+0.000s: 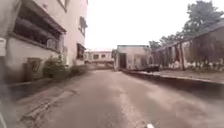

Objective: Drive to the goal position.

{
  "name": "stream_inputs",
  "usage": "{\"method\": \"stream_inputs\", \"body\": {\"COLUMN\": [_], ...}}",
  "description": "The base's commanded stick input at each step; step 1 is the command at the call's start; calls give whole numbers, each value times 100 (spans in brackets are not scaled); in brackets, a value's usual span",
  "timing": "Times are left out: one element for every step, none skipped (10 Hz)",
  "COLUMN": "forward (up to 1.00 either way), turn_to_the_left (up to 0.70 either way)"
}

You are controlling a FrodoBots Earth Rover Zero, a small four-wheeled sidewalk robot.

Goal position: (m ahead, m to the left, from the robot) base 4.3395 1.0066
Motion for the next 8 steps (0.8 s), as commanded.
{"method": "stream_inputs", "body": {"forward": [85,85,85,85,85,85,85,85], "turn_to_the_left": [0,0,0,0,0,0,0,0]}}
